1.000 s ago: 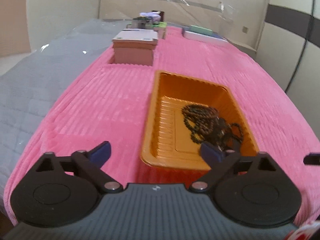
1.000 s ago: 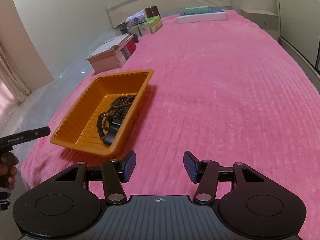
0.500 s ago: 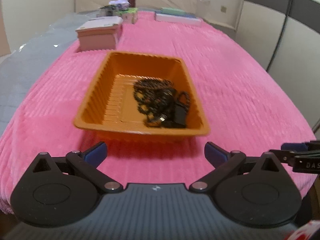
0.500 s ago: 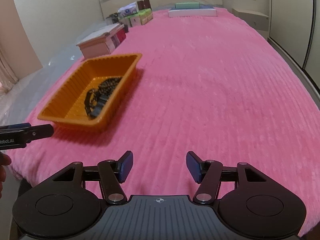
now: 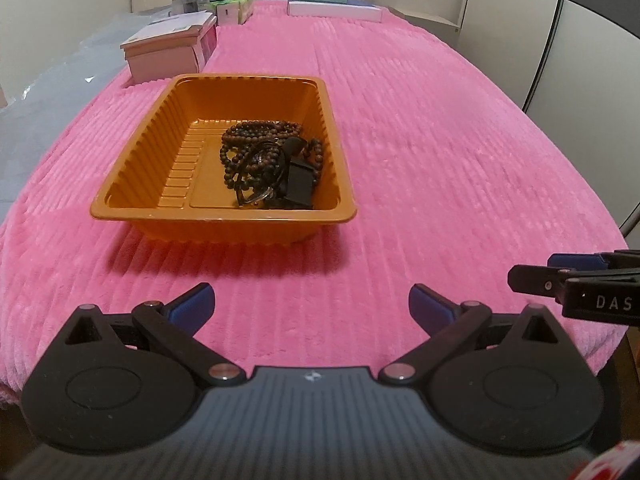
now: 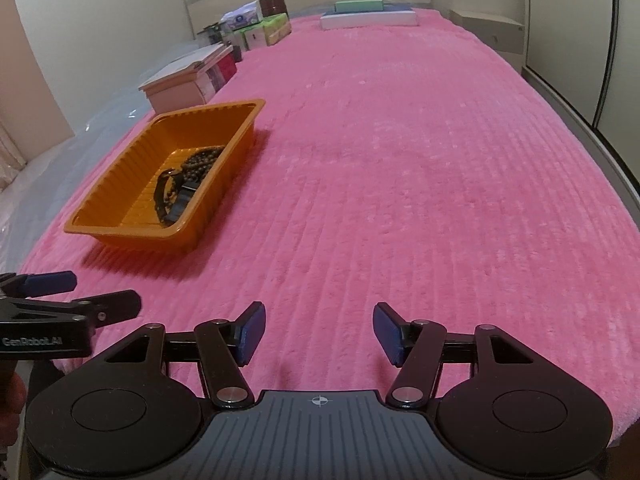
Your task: Organize jewelry
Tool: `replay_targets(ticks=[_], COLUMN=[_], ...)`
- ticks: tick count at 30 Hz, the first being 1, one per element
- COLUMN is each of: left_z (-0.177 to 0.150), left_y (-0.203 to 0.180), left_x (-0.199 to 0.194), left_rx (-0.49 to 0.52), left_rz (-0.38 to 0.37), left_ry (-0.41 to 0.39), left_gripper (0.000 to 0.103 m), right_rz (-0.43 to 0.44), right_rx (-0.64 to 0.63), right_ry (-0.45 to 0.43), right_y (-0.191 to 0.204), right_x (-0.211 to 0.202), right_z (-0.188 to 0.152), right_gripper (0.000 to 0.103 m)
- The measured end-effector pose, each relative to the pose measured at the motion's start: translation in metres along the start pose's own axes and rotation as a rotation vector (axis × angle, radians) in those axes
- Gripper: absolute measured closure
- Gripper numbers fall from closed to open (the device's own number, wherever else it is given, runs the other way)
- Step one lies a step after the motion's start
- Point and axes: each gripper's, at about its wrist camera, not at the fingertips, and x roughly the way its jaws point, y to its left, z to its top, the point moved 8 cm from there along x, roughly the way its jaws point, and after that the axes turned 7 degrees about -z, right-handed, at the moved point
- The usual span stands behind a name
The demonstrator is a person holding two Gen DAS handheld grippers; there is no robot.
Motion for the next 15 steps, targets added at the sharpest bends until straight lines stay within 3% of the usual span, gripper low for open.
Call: replay_targets(ticks=[15], left_z=[-0.0003], left_y=[0.0009], left_x=[0.0063], left_rx=[-0.011], left_rz=[0.025], left_ry=[0.006], left_gripper=[0.000], right_rz=[-0.007], right_rx=[-0.009], right_ry=[0.000], right_y=[0.0042], right_x=[-0.0015], right_z=[-0.0023], right_gripper=[0.043])
